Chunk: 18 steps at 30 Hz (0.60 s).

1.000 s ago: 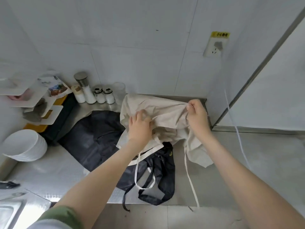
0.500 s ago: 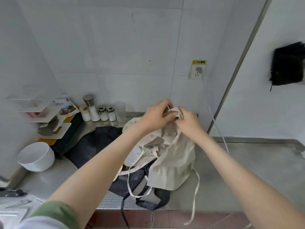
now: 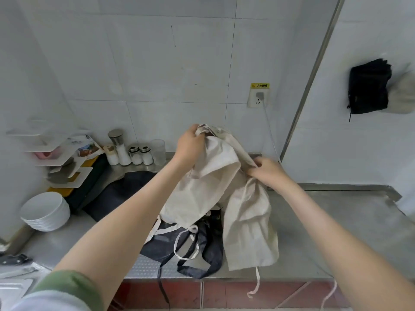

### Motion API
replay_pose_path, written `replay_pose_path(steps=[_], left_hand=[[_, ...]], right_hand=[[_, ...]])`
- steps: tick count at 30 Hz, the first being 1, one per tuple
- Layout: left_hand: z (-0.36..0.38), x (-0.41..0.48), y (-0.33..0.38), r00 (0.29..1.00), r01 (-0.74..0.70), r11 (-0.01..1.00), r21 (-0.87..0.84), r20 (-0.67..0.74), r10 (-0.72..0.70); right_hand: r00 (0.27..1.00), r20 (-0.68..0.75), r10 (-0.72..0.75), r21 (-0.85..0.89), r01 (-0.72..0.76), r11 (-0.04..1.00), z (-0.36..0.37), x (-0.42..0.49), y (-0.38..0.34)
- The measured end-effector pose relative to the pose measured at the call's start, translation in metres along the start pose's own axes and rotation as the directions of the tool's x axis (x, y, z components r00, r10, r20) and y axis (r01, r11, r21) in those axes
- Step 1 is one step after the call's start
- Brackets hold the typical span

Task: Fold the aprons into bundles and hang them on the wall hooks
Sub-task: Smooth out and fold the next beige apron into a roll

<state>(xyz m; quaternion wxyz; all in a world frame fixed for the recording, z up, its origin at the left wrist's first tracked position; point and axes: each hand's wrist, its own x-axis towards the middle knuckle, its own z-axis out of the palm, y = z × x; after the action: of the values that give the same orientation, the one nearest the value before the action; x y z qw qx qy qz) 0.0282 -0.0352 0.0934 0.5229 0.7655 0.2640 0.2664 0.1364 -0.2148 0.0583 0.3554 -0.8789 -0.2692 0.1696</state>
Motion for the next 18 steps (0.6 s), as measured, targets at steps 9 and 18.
replay_pose_path(steps=[9, 18], left_hand=[[-0.037, 0.004, -0.022, 0.983, 0.177, 0.846, 0.503, -0.141, -0.121], [0.016, -0.039, 0.004, 0.818, -0.521, 0.205, 0.829, 0.415, 0.399]], right_hand=[[0.964, -0.222, -0.148, -0.086, 0.132, 0.987, -0.012, 0.006, -0.007], [0.893, -0.224, -0.391, -0.098, 0.378, 0.921, -0.012, 0.005, -0.061]])
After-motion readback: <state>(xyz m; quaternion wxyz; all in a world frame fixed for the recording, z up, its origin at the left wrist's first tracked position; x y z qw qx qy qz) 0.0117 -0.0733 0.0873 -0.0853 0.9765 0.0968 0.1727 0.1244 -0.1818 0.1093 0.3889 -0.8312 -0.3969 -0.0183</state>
